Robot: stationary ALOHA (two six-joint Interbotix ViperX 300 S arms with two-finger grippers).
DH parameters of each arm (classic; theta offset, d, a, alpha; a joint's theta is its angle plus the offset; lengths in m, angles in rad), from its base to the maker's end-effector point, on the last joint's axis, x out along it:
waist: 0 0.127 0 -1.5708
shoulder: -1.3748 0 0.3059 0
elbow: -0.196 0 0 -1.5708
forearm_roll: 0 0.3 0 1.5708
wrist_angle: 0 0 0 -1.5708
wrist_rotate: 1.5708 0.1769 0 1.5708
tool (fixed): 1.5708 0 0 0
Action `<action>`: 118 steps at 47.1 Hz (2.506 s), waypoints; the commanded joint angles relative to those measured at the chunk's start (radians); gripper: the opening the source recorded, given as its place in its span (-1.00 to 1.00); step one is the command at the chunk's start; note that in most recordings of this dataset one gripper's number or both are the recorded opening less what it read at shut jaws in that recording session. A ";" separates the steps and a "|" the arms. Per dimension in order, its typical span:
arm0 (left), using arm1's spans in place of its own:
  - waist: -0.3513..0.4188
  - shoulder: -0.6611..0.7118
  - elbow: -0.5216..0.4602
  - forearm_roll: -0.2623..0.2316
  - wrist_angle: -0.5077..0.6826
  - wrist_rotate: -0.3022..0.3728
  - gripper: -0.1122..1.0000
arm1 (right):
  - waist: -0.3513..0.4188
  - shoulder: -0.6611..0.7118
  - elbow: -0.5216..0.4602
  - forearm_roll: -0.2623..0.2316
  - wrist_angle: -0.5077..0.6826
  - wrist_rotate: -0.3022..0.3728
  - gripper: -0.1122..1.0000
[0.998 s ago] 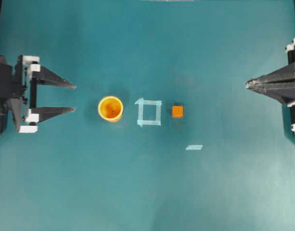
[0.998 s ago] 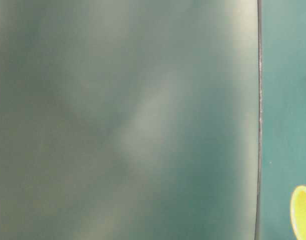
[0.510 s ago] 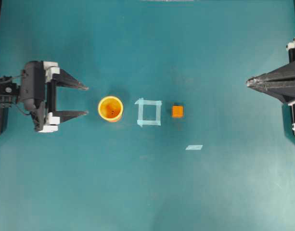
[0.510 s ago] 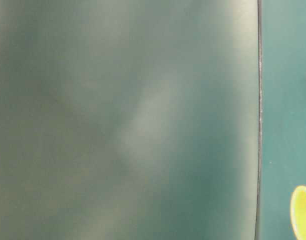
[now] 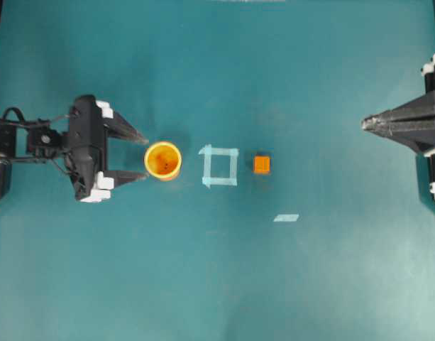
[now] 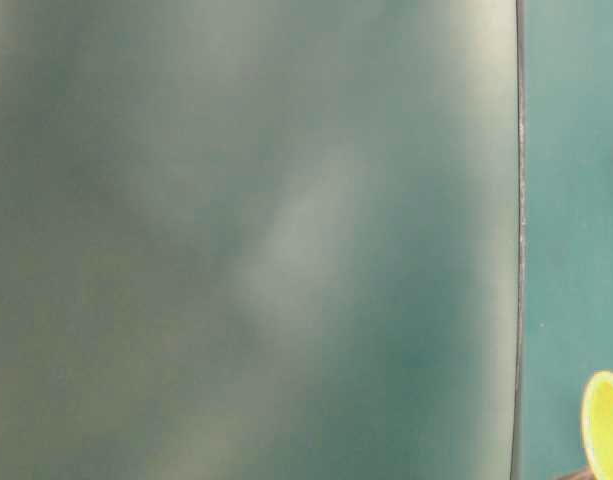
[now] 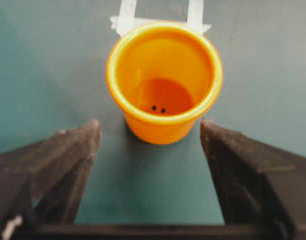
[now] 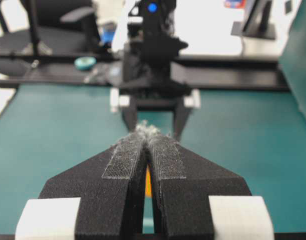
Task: Move the cup to the left with left arm.
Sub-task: 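Move the open left gripper right toward the orange cup, then close the left gripper around the orange cup, then drag the gripped orange cup left toward the table's left edge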
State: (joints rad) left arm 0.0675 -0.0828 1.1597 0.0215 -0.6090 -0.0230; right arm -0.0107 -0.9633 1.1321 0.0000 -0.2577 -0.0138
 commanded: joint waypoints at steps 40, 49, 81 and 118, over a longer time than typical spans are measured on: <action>-0.031 0.216 -0.173 0.005 -0.087 0.040 0.61 | -0.002 0.006 -0.040 -0.003 -0.002 -0.002 -0.81; -0.029 0.216 -0.170 0.000 -0.091 0.058 0.46 | -0.003 0.006 -0.040 -0.003 -0.002 -0.002 -0.81; -0.031 0.046 -0.037 -0.003 -0.075 0.049 0.40 | -0.002 0.006 -0.041 -0.003 0.014 0.000 -0.81; -0.035 -0.252 0.219 -0.003 -0.034 0.055 0.36 | -0.003 0.028 -0.041 -0.003 0.014 0.000 -0.80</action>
State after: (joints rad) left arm 0.0337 -0.3007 1.3698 0.0199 -0.6381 0.0291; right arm -0.0123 -0.9434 1.1244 -0.0015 -0.2378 -0.0153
